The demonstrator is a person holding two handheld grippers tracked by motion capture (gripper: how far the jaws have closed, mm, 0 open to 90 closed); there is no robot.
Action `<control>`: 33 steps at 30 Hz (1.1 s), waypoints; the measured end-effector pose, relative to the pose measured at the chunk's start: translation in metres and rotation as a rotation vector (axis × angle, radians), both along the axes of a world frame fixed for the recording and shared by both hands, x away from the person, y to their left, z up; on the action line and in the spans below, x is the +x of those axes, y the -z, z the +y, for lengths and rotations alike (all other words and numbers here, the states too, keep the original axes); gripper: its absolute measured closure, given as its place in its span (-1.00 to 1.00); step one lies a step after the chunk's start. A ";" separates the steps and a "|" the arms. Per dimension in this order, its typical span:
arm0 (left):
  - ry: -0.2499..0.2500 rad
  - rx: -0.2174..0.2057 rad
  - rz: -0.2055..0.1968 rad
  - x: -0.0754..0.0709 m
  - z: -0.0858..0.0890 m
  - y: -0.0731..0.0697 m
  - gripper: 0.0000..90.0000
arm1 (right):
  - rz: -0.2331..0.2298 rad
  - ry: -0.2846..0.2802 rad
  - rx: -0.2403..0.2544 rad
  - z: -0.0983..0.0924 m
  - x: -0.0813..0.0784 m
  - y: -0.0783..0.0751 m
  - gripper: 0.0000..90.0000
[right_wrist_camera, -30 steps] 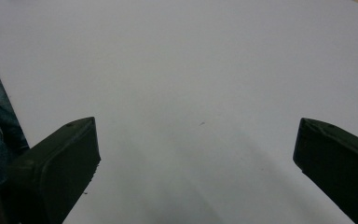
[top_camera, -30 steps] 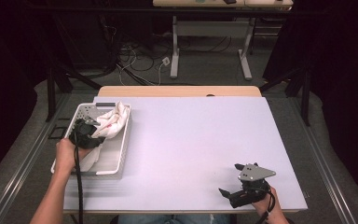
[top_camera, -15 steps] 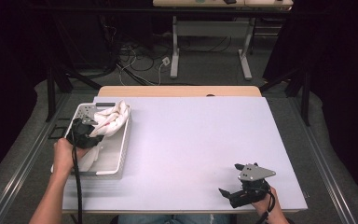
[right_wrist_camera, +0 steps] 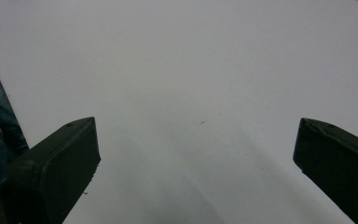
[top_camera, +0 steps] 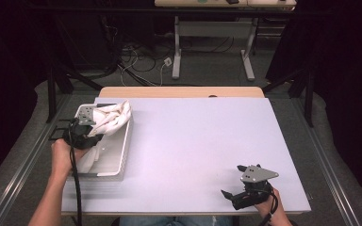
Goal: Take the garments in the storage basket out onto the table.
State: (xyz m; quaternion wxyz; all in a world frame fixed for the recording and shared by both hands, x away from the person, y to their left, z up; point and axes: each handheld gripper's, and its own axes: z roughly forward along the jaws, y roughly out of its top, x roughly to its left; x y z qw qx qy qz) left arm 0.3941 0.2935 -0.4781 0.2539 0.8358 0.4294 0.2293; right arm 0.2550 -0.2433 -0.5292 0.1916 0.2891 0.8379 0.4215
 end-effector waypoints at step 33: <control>0.053 -0.064 -0.128 -0.017 -0.011 -0.034 0.66 | 0.009 -0.002 -0.010 0.000 0.001 0.000 -1.00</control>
